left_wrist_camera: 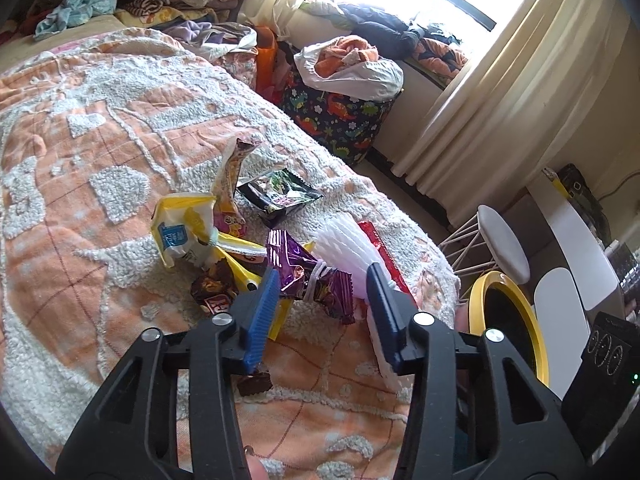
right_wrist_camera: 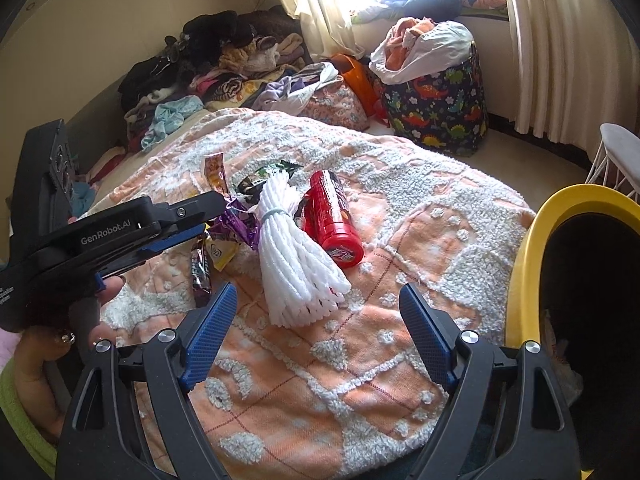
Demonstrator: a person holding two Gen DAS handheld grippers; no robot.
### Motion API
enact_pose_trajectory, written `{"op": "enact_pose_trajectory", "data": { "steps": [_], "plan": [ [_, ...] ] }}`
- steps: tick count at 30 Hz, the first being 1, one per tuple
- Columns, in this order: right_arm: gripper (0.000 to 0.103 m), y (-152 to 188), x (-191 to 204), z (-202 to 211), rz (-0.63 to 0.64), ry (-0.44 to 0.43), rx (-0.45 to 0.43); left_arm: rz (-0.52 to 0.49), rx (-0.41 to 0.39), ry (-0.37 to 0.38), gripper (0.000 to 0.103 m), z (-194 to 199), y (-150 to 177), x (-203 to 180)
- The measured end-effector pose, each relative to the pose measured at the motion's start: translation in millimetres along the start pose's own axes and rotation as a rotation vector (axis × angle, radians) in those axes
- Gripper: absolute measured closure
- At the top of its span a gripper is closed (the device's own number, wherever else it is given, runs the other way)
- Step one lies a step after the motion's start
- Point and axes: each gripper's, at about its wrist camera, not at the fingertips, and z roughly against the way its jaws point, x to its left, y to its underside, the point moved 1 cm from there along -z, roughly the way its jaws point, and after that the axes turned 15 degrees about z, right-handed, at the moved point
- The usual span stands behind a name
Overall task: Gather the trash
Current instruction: 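Grasp the white rope bundle with the right tool while the left tool grasps the purple foil wrapper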
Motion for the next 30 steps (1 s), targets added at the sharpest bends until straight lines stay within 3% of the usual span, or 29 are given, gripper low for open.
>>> {"op": "enact_pose_trajectory", "data": {
  "steps": [9,12,14,17,26,30],
  "plan": [
    [0.032,-3.7,-0.9,-20.2,-0.013,-0.028,0.039,-0.015,0.008,-0.016,0.076,-5.7,2.7,-3.2],
    [0.047,-4.0,-3.4,-29.6,-0.027,-0.049,0.066,-0.004,0.011,-0.023,0.076,-7.1,2.0,-0.4],
    [0.07,-3.4,-4.7,-32.6,-0.035,-0.077,0.077,0.003,0.01,-0.028,0.07,-7.8,0.9,0.6],
    [0.08,-1.8,-7.9,-27.2,-0.053,-0.091,0.054,0.005,0.02,-0.035,0.065,-10.2,1.1,2.7],
    [0.085,2.0,-14.0,5.2,-0.088,-0.091,-0.045,-0.011,0.043,-0.054,0.065,-24.6,4.8,1.3],
    [0.086,2.9,-14.1,15.4,-0.09,-0.095,-0.063,-0.032,0.047,-0.068,0.079,-25.5,9.0,0.4]
  ]
}}
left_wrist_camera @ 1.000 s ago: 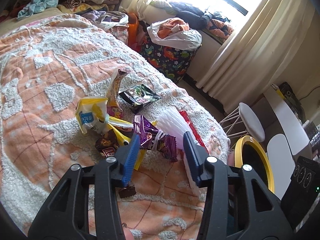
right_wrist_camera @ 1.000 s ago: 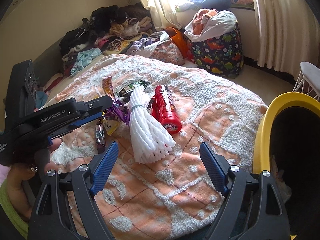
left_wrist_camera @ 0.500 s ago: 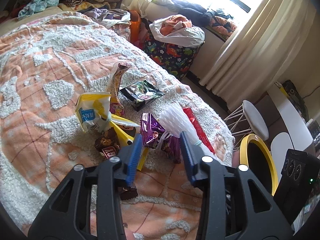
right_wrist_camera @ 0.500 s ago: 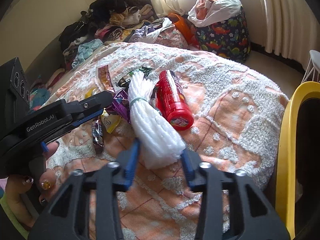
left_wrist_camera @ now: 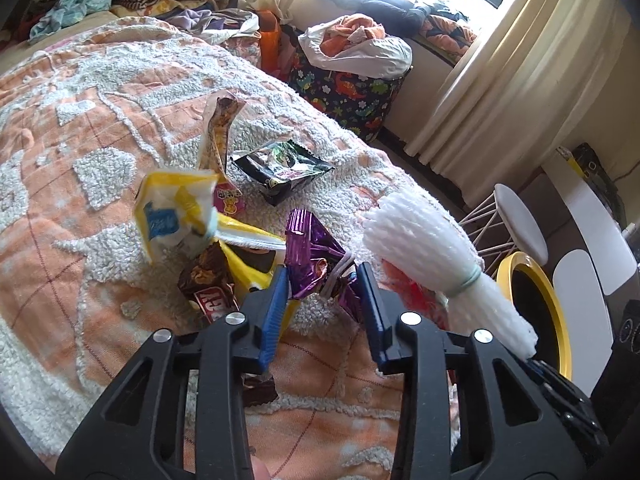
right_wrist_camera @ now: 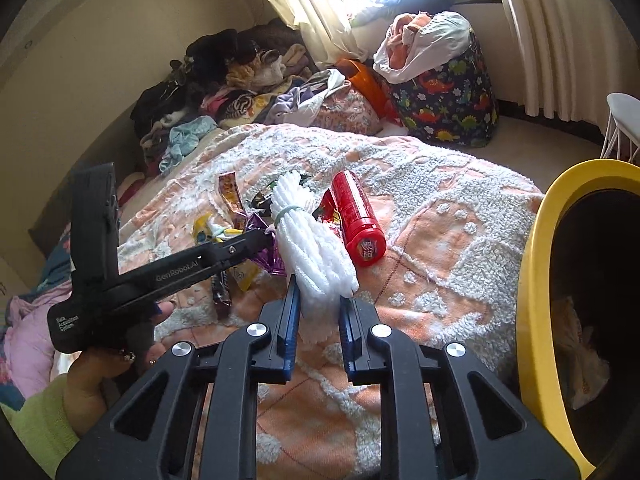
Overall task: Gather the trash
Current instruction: 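Grasp the white rope bundle with the right tool while the left tool grasps the purple foil wrapper, then lift and carry the white bundle and purple wrapper over the yellow bin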
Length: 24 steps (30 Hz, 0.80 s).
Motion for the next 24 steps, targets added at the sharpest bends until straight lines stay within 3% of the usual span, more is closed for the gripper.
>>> {"op": "enact_pose_trajectory", "data": {
  "steps": [17,24],
  "plan": [
    [0.087,-3.9,22.2,30.4,0.079,-0.037,-0.066,0.011,-0.078,0.075,0.084,49.5,-13.2,-5.3],
    [0.087,3.0,12.5,18.7,0.018,-0.026,0.028,0.013,-0.101,0.071,0.084,60.9,-17.0,-6.5]
  ]
}}
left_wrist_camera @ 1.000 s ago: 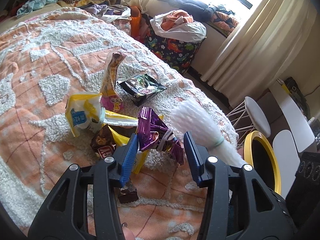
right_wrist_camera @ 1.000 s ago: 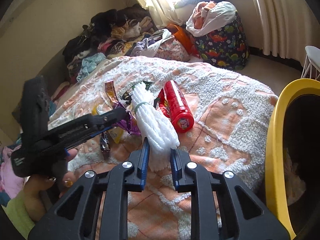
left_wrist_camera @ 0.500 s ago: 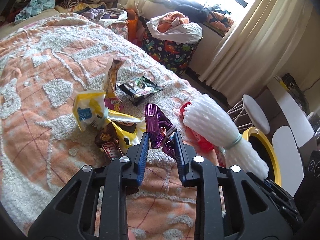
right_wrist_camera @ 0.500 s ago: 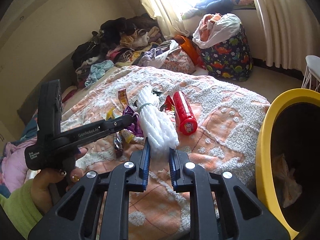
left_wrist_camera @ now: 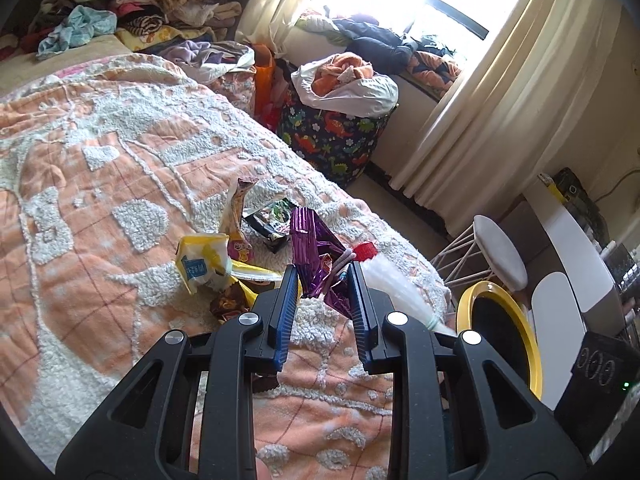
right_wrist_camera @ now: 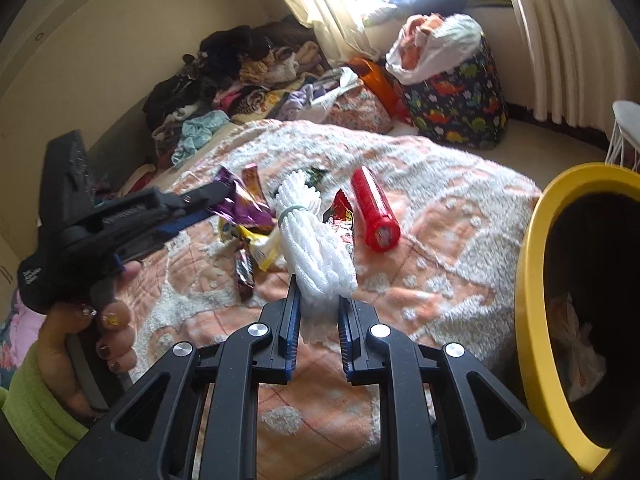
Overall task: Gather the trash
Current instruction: 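Lift and carry the white bundle and purple wrapper over the yellow bin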
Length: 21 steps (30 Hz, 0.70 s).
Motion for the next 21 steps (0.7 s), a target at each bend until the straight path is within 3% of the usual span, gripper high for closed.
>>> {"op": "enact_pose_trajectory", "data": {
  "steps": [5,19,21],
  "plan": [
    [0.087,10.5,-7.4,-5.1,-0.045,-0.013,0.062,-0.005,-0.004,0.0,0.084,3.9,2.3,-3.0],
    [0.087,26.5,17.2,-16.5,-0.043,-0.212,0.151,-0.034,-0.013,0.015,0.084,11.3,7.5,-19.7],
    [0.086,27.3,18.5,-17.2,-0.023,-0.169,0.153,-0.035,-0.015,0.016,0.084,13.0,6.9,-20.0]
  ]
}}
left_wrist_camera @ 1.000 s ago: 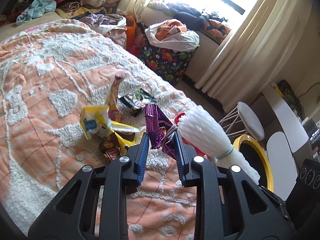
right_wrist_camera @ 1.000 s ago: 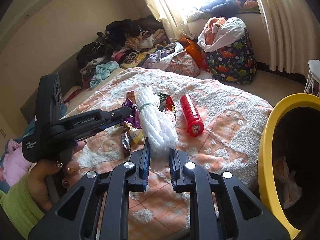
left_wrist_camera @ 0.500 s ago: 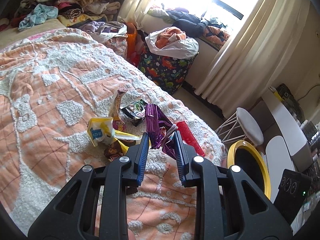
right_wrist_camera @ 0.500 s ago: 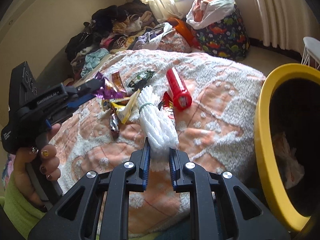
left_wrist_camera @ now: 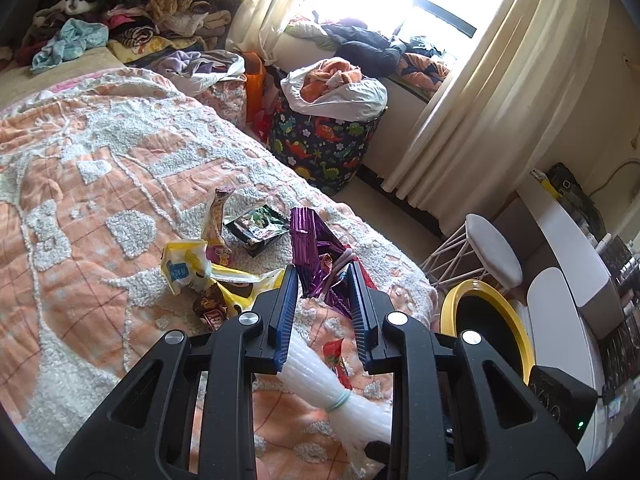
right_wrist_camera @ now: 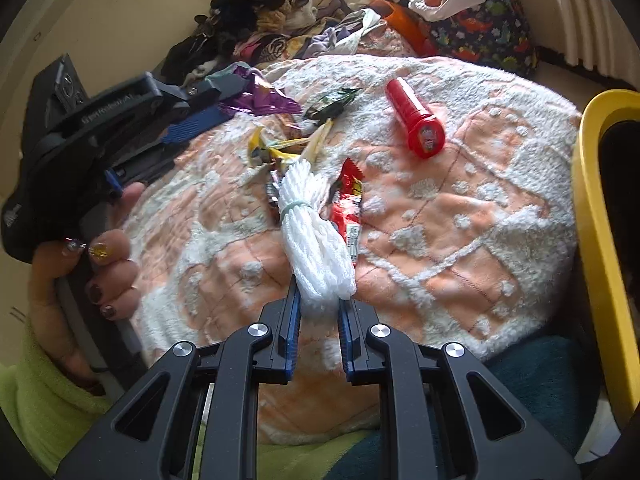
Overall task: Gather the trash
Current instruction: 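Lift and carry the white bundle and purple wrapper over the yellow bin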
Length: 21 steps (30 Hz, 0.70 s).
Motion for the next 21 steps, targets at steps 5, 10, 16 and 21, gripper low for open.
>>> {"op": "enact_pose_trajectory", "data": {
  "steps": [5,10,16,21],
  "plan": [
    [0.076,2.0,-8.3,4.8,-0.011,0.084,-0.016,-0.002,0.0,-0.001,0.084,0.4,-0.1,-0.5],
    [0.049,1.0,-15.6,12.4,-0.019,0.156,-0.042,-0.006,0.008,0.005,0.084,-0.1,0.0,-3.3],
    [0.043,-8.0,-6.7,13.4,0.059,0.191,-0.089,-0.01,0.007,0.016,0.084,1.0,1.2,-8.6],
    [0.083,-14.0,4.3,1.6,0.187,0.212,-0.048,-0.015,0.004,0.022,0.084,1.8,1.0,-11.5]
  ]
}}
